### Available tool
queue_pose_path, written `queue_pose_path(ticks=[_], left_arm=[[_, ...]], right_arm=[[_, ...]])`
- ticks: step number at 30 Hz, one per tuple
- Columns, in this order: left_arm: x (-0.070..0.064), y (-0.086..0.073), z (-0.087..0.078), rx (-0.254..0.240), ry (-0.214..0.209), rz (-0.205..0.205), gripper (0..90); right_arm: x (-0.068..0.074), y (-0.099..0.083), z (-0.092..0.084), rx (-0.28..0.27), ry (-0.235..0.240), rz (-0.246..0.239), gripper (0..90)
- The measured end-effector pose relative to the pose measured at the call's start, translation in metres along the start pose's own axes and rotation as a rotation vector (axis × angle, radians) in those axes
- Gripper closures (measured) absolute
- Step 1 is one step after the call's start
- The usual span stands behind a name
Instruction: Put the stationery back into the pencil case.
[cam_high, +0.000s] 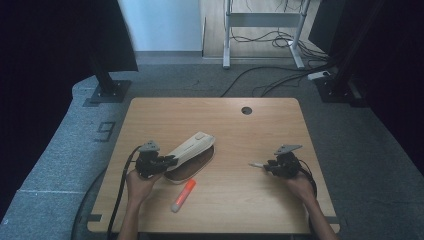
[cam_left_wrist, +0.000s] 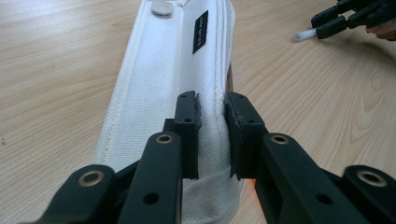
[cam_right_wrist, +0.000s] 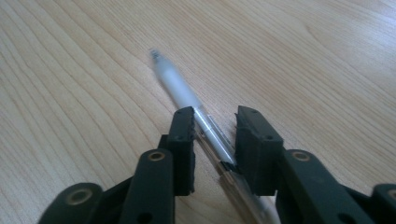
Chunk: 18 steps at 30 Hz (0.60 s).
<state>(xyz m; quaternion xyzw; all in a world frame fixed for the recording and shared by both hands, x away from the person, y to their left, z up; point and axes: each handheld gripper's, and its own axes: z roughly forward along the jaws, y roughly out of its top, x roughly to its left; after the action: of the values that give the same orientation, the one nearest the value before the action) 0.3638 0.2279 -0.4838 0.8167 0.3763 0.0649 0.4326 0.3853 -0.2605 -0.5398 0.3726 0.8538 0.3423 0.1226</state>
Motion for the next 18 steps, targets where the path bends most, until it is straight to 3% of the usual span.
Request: queue_pose_path(ticks=[6,18], left_arm=[[-0.0001,0.0001,-0.0001,0.001,-0.001,0.001,75.9],[0.0001,0.0002,-0.0002,0.001,0.0,0.001,76.0]], right_arm=[[0.0007,0.001,0.0,0.009,0.011,0.0,76.1],[0.0021,-0.0008,-0.0019,0.009,0.008,0.018,78.0]])
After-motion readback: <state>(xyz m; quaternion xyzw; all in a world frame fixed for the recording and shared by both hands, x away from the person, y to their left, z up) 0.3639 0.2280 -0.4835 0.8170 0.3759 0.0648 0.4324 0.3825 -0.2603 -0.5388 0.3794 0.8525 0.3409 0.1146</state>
